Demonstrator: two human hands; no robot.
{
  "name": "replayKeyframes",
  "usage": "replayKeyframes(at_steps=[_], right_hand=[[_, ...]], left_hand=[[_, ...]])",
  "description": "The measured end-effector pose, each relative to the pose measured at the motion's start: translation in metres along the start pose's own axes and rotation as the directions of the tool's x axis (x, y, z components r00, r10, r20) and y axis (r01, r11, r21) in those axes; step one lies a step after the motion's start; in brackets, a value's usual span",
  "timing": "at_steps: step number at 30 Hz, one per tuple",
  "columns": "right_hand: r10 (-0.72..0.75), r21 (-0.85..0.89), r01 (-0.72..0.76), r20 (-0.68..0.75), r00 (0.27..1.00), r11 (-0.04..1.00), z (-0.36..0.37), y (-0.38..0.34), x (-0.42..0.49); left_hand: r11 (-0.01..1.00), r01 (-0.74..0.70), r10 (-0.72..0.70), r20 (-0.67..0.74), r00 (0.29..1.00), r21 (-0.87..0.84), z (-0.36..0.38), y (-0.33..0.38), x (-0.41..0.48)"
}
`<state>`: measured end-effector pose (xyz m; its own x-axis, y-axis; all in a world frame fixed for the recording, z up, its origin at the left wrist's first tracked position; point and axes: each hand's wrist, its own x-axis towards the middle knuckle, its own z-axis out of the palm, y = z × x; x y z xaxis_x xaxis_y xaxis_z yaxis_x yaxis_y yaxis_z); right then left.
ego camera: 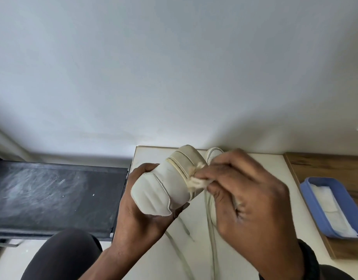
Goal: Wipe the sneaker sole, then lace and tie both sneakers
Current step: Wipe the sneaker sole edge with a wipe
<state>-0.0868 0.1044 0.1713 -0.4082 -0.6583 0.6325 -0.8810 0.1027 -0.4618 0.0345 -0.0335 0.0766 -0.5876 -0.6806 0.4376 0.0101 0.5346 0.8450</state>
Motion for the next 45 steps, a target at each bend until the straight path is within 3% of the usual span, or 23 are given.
replayKeyframes(at_steps=[3, 10, 14, 20, 26, 31, 36, 41, 45], right_hand=[[0.047, -0.057, -0.051, -0.063, 0.997, 0.997, -0.002, 0.006, 0.001], [-0.046, 0.029, 0.046, 0.012, 0.999, 0.999, 0.0, 0.002, 0.0], [0.059, -0.053, -0.064, -0.085, 0.995, 0.997, 0.003, 0.004, -0.001], [-0.012, 0.036, 0.014, -0.038, 0.999, 0.999, 0.01, -0.009, -0.006], [0.066, -0.041, -0.072, -0.126, 0.99, 0.997, 0.011, -0.001, -0.006], [-0.031, -0.001, 0.031, -0.06, 0.998, 1.0, 0.012, -0.006, -0.007], [0.038, -0.06, -0.043, -0.079, 0.996, 0.997, 0.007, 0.012, 0.0], [-0.054, -0.002, 0.055, 0.076, 0.996, 0.999, 0.02, 0.004, -0.009], [0.038, -0.04, -0.039, -0.025, 0.999, 0.998, 0.023, 0.015, -0.008]], left_hand=[[1.0, -0.018, 0.018, 0.005, 1.0, -0.003, -0.001, 0.002, -0.001], [0.998, -0.015, 0.016, 0.021, 1.0, -0.056, -0.004, 0.011, 0.006], [0.995, 0.074, -0.071, 0.05, 0.996, -0.066, -0.003, 0.017, 0.001], [0.976, 0.2, -0.191, 0.101, 0.976, -0.09, -0.005, -0.003, -0.005], [0.952, 0.278, -0.268, 0.089, 0.959, -0.13, -0.004, 0.003, -0.01], [0.938, 0.304, -0.287, 0.118, 0.951, -0.165, -0.006, 0.007, -0.008], [0.924, 0.323, -0.303, 0.123, 0.945, -0.204, -0.005, 0.008, -0.008], [0.911, 0.334, -0.319, 0.101, 0.943, -0.242, -0.005, 0.01, -0.005], [0.912, 0.339, -0.325, 0.097, 0.941, -0.229, -0.006, 0.013, 0.002]])
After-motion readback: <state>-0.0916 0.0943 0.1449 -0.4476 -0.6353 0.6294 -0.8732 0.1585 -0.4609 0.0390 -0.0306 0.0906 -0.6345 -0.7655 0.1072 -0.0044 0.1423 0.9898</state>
